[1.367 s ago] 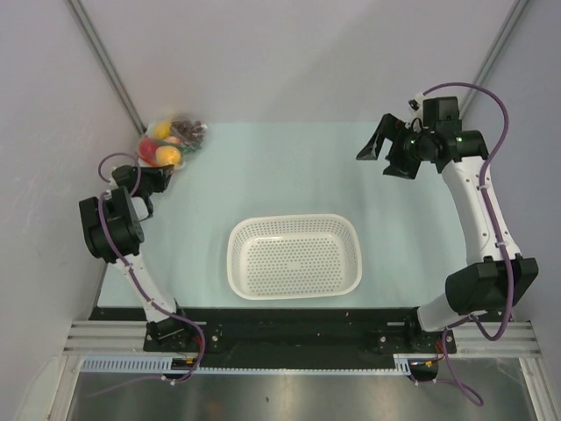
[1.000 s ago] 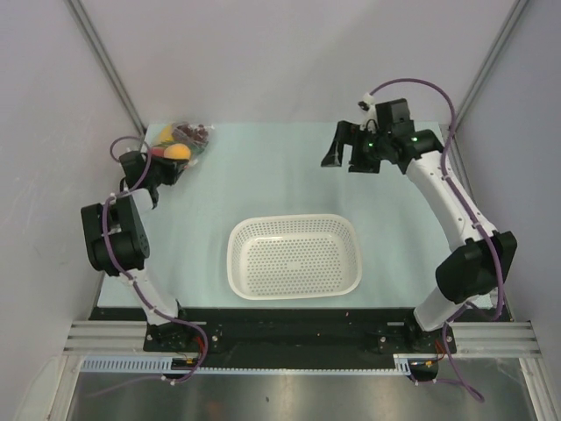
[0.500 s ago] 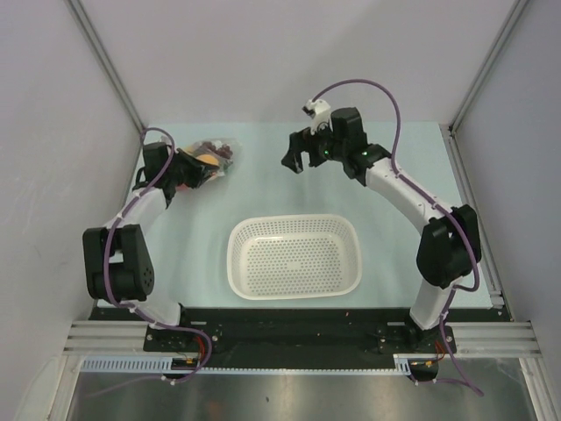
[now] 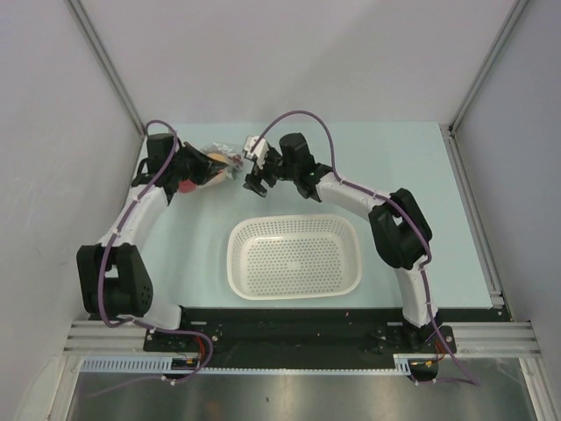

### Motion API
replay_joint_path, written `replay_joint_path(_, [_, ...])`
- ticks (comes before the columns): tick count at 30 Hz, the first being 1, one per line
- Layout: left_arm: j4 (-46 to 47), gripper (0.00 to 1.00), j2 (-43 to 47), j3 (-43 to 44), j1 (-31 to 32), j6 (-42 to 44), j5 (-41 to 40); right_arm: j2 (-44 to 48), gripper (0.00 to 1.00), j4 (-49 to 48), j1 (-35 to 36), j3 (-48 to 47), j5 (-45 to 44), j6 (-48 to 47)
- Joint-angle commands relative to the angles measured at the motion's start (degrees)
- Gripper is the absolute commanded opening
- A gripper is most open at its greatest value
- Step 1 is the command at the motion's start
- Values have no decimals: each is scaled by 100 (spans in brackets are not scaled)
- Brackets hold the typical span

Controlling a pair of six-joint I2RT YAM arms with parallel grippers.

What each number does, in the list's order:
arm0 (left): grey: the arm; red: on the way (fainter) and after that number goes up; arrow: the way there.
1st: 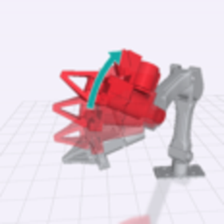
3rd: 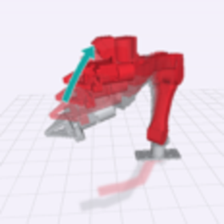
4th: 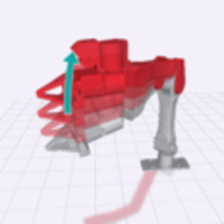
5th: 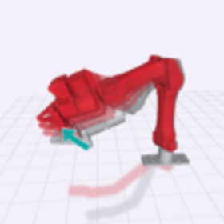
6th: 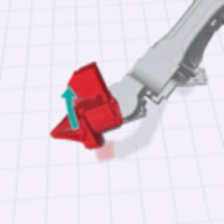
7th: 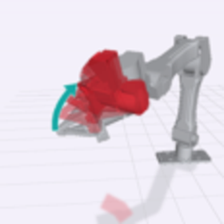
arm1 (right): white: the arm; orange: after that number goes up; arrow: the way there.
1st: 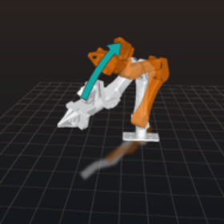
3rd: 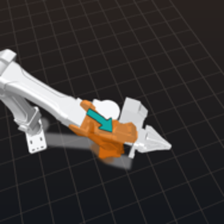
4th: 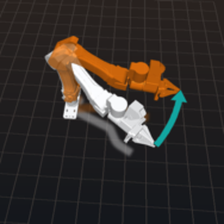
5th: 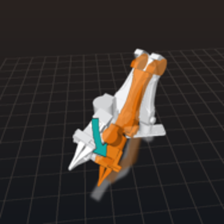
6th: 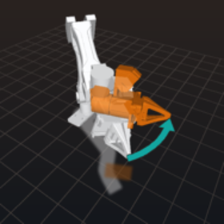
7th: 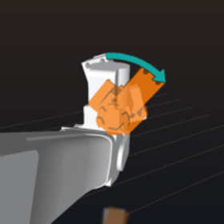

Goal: Open the zip-top bag and remove the fake food

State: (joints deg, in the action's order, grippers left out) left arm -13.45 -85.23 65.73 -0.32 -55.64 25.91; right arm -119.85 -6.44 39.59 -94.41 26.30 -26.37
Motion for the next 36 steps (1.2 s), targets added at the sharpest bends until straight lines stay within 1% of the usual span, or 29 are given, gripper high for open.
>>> replay_joint_path(1, [-183, 0, 542, 220, 365, -158, -42, 15, 77, -945, 171, -455, 560, 129])
replay_joint_path(3, [-325, 0, 700, 177, 392, -149, -130, 14, 75, -1061, 180, -412, 682, 360])
replay_joint_path(4, [-342, 0, 753, 150, 383, -158, -139, 32, 72, -1175, 189, -359, 753, 474])
replay_joint_path(7, [-395, 0, 903, 106, 392, -193, -157, 94, 65, -1474, 215, -193, 1077, 772])
replay_joint_path(9, [-439, 0, 964, 80, 383, -211, -148, 128, 64, -1631, 250, -87, 1272, 861])
replay_joint_path(11, [-500, 0, 1017, 71, 392, -193, -139, 172, 63, -1834, 303, 159, 1158, 1072])
replay_joint_path(13, [-518, 0, 1070, 36, 401, -211, -122, 225, 57, -2019, 312, 247, 1123, 1186])
replay_joint_path(16, [-448, 0, 1088, -52, 418, -298, -87, 252, 52, -1932, 338, 221, 1000, 1231])
replay_joint_path(19, [-395, 0, 1088, -96, 436, -369, -60, 278, 50, -1993, 356, 274, 903, 1371])
replay_joint_path(24, [-456, 2, 1070, -52, 462, -404, -104, 322, 50, -2186, 374, 327, 815, 1591])
replay_joint_path(25, [-448, 2, 1070, -61, 462, -421, -113, 313, 48, -2186, 382, 309, 780, 1609])
replay_joint_path(28, [-570, 4, 1079, -61, 471, -466, -191, 287, 35, -2178, 382, 265, 666, 1740])
replay_joint_path(29, [-606, 6, 1096, -52, 462, -474, -235, 278, 32, -2195, 382, 265, 674, 1758])
replay_joint_path(30, [-641, 7, 1114, -61, 471, -509, -314, 278, 23, -2195, 382, 265, 674, 1767])
replay_joint_path(31, [-745, 8, 1131, -52, 471, -536, -350, 278, 17, -2186, 382, 265, 657, 1793])
replay_joint_path(32, [-799, 14, 1158, -43, 471, -571, -411, 278, 12, -2169, 382, 265, 622, 1785])
replay_joint_path(33, [-860, 20, 1193, -35, 471, -615, -559, 296, 1, -2099, 382, 265, 604, 1758])
replay_joint_path(34, [-991, 24, 1245, -17, 462, -624, -622, 304, 0, -2046, 382, 265, 578, 1715])
replay_joint_path(35, [-1097, 34, 1263, 44, 462, -633, -718, 322, 0, -1994, 391, 283, 517, 1618])
replay_joint_path(36, [-1211, 37, 1281, 88, 454, -633, -867, 348, 0, -1941, 382, 292, 490, 1591])
